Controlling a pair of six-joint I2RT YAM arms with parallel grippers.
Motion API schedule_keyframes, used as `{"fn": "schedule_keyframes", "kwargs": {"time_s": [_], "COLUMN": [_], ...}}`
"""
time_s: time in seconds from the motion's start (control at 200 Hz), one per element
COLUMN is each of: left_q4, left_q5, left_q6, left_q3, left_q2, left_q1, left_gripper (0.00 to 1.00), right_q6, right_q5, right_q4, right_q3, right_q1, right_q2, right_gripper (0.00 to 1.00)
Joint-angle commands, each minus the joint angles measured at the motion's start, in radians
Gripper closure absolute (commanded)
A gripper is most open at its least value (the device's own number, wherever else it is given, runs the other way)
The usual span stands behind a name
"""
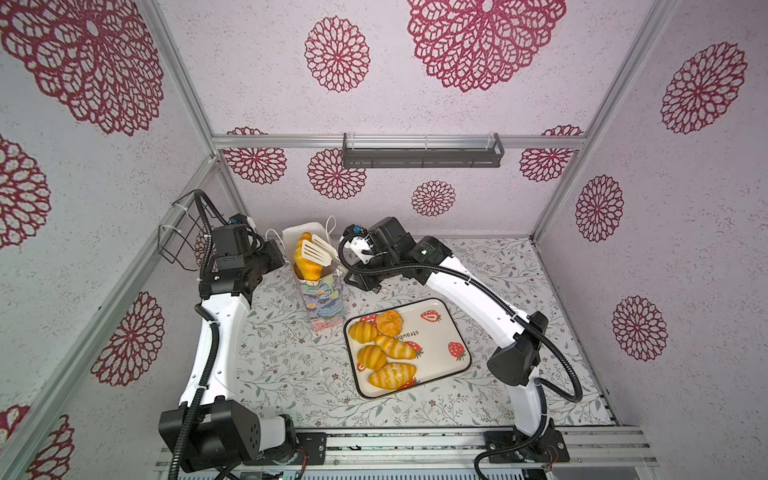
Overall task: Place the fake bread into the paper bag
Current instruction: 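Lower the croissant into the bag opening beside the left gripper, then open the tongs with the right gripper, releasing the croissant into the bag, then raise the open tongs out of the bag and move back over the tray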
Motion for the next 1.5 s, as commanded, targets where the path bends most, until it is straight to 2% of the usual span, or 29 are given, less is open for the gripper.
{"fn": "schedule_keyframes", "kwargs": {"time_s": [0.0,0.58,0.961,1.496], "left_q4": [0.017,0.009,0.006,0.008], "left_q5": [0.008,0.01,-0.001,-0.008], "left_q6": [0.015,0.016,0.017,0.015], "left_q3": [-0.011,-0.013,-0.013,-0.016], "left_q2": [0.006,0.008,0.002,-0.007], "left_q1": [-0.008,-0.008,-0.009,-0.005], "left_gripper": [1.0,1.0,1.0,1.0], "right_q6": [0.001,0.0,0.0,0.025], "right_q5": [-0.022,0.011,0.053,0.134], "right_q4": [0.059,0.037,0.015,0.086], "right_q3": [0.051,0.081,0.064,-0.15], "right_q1": [-0.001,-0.001,0.005,0.016], "right_q2": [-0.015,-0.026,-0.09,-0.292], "right_gripper": [0.67,0.52,0.55,0.59]}}
